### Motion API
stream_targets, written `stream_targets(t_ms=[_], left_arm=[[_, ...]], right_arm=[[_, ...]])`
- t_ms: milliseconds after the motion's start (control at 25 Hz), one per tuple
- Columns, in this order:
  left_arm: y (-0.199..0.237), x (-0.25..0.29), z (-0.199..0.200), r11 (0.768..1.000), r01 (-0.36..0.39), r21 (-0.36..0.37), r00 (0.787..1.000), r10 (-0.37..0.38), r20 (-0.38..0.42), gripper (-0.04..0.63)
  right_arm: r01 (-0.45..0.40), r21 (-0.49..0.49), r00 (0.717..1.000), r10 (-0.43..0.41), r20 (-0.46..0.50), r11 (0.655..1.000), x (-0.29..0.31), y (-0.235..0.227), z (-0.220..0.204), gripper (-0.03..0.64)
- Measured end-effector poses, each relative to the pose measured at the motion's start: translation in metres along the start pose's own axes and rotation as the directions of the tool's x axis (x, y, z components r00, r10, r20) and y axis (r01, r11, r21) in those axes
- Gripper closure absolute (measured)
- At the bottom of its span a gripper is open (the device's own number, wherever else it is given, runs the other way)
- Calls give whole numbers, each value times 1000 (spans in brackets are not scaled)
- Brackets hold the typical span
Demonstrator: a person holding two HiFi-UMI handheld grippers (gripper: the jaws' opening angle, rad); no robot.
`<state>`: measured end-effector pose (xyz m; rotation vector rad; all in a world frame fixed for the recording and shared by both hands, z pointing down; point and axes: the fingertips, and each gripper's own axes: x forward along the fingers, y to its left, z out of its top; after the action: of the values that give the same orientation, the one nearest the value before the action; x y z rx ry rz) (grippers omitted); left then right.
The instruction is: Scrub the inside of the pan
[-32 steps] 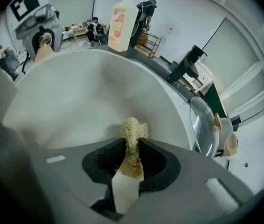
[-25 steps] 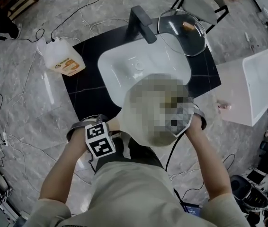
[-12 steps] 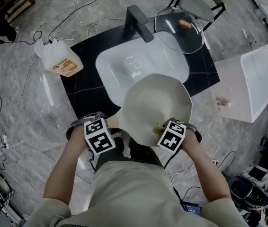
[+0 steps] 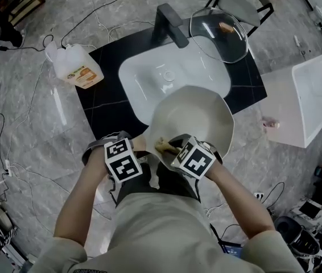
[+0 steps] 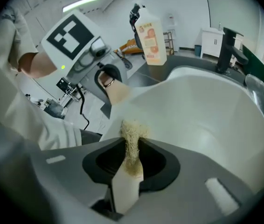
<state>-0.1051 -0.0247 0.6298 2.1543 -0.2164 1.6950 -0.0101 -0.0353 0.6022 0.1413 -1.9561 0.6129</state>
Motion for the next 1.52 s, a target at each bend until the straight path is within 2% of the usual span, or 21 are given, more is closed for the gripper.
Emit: stream_targets(t_ms=[80,240,400,480,600,680,760,840,960,1200,1400,1520], left_arm=[[0,0,0,1000,-3,-1,1000,3,-3,459],[0,0,0,1000,-7,24,1000,7,3,459],[-1,1,-1,998,-10,56,1000,10,10,459],[-3,3,-3,997,-16,70,1000,16,-3,460],[-2,3,-4,997,-31,77,999,32,-10,463],[-2,2,-4,997,-32,74,999,34,-21,463],[-2,2,-5,997,-31,69,999,33,-38,463],[-1,2,-6,998,-29,58,999,31,-42,463],[-2,2,-6,999,-28,35,999,30,-35,465],[-1,1,-6,999,-33,-25,999,33,-21,469],[1,1,-8,999,-37,-26,999,36,-18,469],[0,1,-7,999,-36,-26,999,36,-20,468]], right_arm=[[45,-26,998,-44,38,999,2,-12,18,522],[168,-114,985,-164,45,979,8,-43,33,520],[259,-90,959,-245,142,962,2,-78,45,518],[361,-99,924,-342,171,927,-3,-101,47,518],[530,-157,847,-511,148,833,-15,-138,40,520],[600,-158,800,-590,114,784,-25,-158,29,520],[643,-108,766,-639,68,759,-36,-175,13,520],[660,-51,751,-660,28,750,-47,-186,-6,520],[656,-17,754,-657,-31,754,-58,-188,-35,522],[563,-86,801,-568,-188,822,-53,-157,-84,523],[385,-62,882,-387,-268,921,-40,-104,-104,525],[238,-54,940,-244,-237,970,-19,-57,-101,525]])
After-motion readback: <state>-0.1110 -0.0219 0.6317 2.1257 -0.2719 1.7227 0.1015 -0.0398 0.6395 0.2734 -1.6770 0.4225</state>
